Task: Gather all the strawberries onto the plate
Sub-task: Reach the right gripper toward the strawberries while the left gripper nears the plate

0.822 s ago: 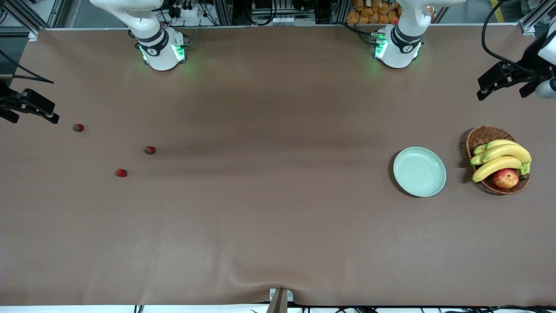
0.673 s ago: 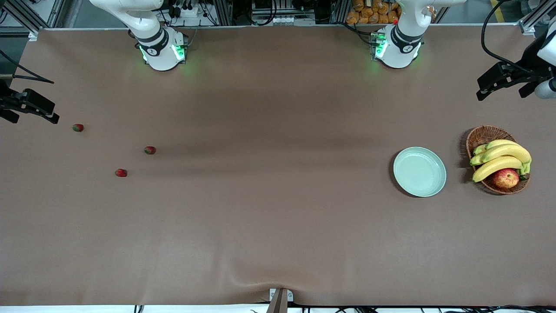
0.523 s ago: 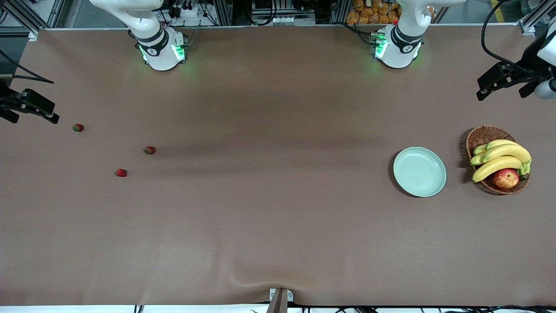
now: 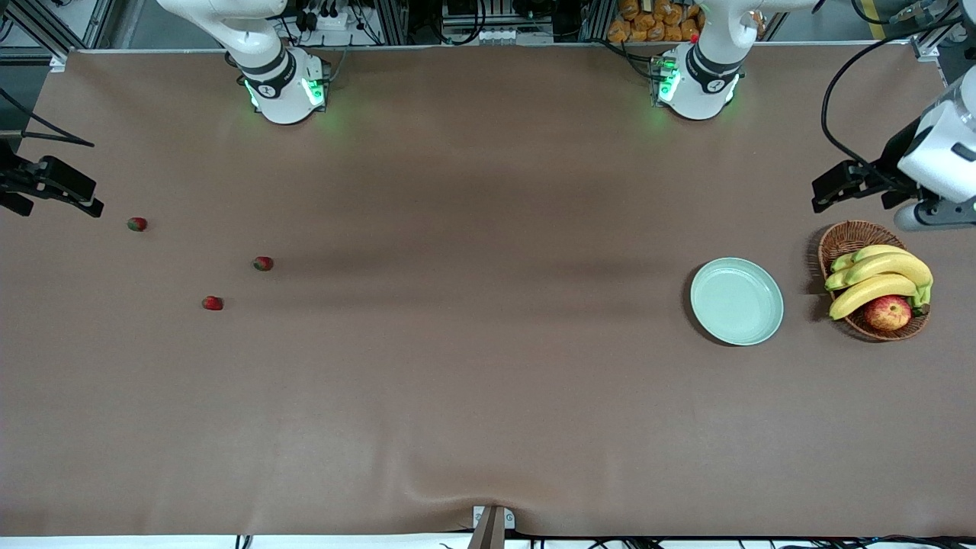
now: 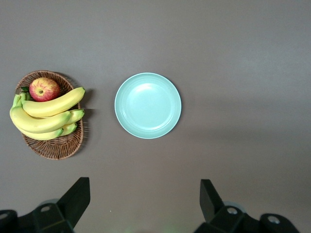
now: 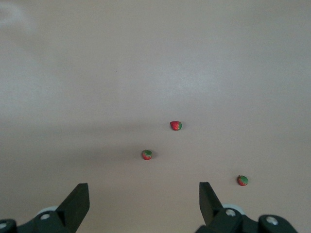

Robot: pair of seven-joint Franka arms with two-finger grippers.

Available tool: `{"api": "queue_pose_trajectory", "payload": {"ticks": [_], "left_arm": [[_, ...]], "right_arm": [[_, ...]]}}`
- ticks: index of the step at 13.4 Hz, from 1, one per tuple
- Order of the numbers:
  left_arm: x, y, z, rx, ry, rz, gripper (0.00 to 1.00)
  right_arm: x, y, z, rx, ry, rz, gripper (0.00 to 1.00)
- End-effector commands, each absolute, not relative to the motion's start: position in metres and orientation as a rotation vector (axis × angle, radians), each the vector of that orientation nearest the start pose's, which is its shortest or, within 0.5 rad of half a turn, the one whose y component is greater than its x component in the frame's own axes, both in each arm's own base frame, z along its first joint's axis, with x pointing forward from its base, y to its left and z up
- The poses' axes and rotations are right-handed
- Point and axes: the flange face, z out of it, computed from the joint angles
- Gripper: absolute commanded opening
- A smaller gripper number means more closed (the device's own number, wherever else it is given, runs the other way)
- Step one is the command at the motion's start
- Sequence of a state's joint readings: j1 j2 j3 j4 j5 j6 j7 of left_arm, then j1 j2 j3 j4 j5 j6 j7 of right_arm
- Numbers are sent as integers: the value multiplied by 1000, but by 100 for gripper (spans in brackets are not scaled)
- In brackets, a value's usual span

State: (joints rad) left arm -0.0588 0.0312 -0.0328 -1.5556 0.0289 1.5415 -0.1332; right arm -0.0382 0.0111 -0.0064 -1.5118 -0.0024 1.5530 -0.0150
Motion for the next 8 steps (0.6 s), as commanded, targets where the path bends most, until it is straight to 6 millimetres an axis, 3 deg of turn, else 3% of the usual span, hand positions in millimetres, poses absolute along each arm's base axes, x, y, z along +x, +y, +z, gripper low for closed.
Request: {"api": "queue_pose_trajectory", "payload": {"ticks": [1,4,8], "left_arm": [[558,-43,619,-3131,-58,40,100],[563,-43,617,-3133,-62,13,100],[593,-63,583,-3141,-33,-34,100]], "right_arm": [[567,-34,626,-3135,46,-3,100],[577,-44,605,-3135,67,55,100],[589,-56,562,-3132,96,190,100]]}}
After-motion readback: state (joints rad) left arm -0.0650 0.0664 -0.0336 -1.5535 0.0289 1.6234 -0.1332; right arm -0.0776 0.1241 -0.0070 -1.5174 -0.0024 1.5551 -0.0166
